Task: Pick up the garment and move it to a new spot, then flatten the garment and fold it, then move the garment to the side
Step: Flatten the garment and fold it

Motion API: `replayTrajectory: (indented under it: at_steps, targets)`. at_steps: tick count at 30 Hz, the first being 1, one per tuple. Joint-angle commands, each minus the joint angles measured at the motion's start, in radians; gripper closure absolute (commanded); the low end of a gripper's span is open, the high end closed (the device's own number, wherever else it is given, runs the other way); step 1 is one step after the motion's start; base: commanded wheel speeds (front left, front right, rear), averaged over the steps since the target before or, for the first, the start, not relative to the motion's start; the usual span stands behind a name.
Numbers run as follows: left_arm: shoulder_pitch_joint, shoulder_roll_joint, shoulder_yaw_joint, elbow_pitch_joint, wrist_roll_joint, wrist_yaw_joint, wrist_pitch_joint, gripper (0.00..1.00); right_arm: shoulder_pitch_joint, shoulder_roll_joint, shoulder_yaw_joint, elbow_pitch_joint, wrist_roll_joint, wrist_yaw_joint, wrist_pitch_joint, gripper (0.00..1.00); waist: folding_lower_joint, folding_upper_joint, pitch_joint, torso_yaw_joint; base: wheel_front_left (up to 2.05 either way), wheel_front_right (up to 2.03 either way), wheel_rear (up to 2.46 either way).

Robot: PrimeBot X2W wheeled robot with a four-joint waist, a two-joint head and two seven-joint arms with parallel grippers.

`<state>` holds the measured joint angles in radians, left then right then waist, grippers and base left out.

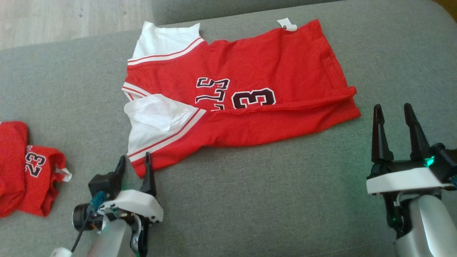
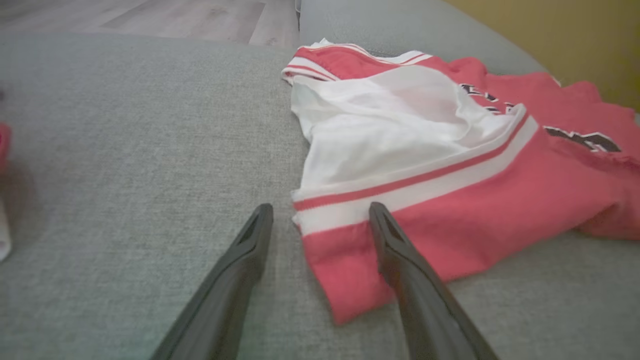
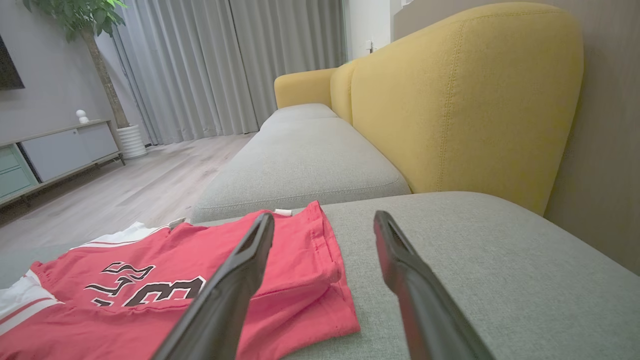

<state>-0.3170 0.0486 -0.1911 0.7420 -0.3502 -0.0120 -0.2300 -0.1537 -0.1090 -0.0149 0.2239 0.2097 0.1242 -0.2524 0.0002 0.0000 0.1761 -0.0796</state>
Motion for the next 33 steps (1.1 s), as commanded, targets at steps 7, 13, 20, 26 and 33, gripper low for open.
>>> replayTrajectory:
  at_steps: [7, 13, 20, 26, 33]
  targets:
    - [-0.088, 0.033, 0.013, 0.083, 0.038, 0.052, 0.025, 0.0, -0.032, -0.001, 0.03, -0.028, -0.008, 0.007, -0.009, 0.0, -0.0002, 0.0, 0.011, -0.019, 0.0, 0.0, 0.0]
    - [-0.107, 0.032, -0.032, 0.136, 0.048, 0.009, 0.081, 1.0, -0.034, 0.0, 0.023, -0.01, -0.011, 0.007, -0.009, 0.0, -0.0002, 0.0, 0.006, -0.017, 0.0, 0.0, 0.0]
    - [-0.119, 0.035, -0.048, 0.092, 0.055, 0.002, 0.019, 1.0, -0.088, 0.004, -0.009, 0.13, -0.052, 0.007, 0.029, 0.0, -0.0002, 0.0, -0.004, 0.008, 0.0, 0.0, 0.0]
    - [-0.126, 0.053, -0.055, -0.039, 0.088, 0.008, -0.027, 1.0, -0.194, 0.037, -0.098, 0.303, -0.07, 0.007, 0.137, 0.0, -0.0002, 0.0, 0.005, 0.042, 0.0, 0.0, 0.0]
    - [-0.09, 0.054, -0.061, -0.257, 0.136, 0.004, -0.031, 1.0, -0.337, 0.056, -0.188, 0.522, -0.095, 0.007, 0.235, 0.0, -0.0002, 0.0, 0.029, 0.075, 0.0, 0.0, 0.0]
